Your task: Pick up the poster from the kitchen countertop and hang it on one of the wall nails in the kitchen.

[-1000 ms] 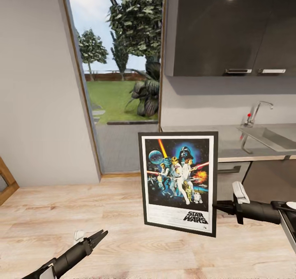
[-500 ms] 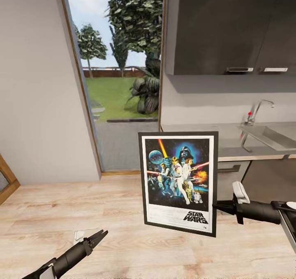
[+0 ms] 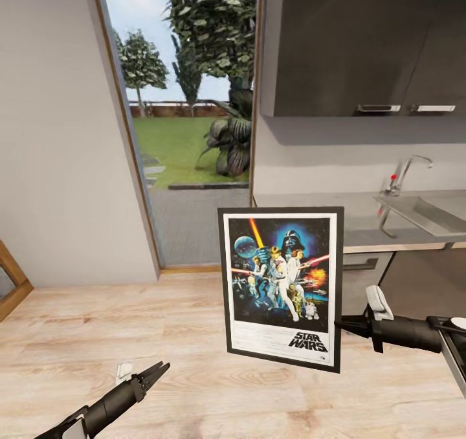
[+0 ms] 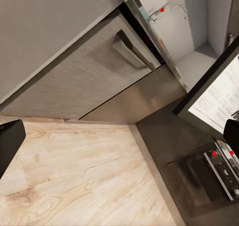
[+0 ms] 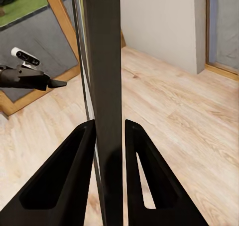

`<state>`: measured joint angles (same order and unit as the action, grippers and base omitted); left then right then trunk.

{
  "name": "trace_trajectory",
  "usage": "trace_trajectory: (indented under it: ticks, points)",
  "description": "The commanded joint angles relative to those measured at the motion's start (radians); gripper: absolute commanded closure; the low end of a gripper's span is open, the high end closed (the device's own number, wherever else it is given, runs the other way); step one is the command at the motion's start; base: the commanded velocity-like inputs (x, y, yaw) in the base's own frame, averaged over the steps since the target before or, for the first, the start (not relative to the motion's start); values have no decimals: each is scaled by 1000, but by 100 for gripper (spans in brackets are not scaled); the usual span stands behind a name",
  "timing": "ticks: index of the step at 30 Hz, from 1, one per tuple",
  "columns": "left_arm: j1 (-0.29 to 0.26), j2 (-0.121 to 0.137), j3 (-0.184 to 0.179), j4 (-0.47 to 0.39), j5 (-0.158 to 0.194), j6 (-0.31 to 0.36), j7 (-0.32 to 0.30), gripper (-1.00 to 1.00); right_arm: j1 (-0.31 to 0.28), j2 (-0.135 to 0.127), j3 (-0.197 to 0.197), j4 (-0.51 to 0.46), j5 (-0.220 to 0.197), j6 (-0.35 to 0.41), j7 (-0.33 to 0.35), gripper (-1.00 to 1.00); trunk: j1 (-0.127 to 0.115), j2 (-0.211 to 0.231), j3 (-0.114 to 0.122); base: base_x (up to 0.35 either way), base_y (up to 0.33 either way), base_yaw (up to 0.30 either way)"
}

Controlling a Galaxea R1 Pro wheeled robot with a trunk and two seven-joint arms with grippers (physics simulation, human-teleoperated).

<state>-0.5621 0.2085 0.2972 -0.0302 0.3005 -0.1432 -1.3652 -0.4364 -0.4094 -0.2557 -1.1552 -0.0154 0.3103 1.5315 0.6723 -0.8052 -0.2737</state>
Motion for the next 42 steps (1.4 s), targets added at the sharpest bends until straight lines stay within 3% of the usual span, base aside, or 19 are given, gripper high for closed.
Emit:
trace_trajectory:
  ticks: [1, 42]
  points:
    - [-1, 0, 6, 1, -7, -10, -2, -100, -1, 0, 0, 0, -2, 14, 6, 100, -4, 6, 2, 0, 0, 0]
    - [0, 0, 6, 2, -8, 8, -2, -100, -1, 3, 1, 0, -3, 13, 6, 100, -161, 293, 130, 0, 0, 0]
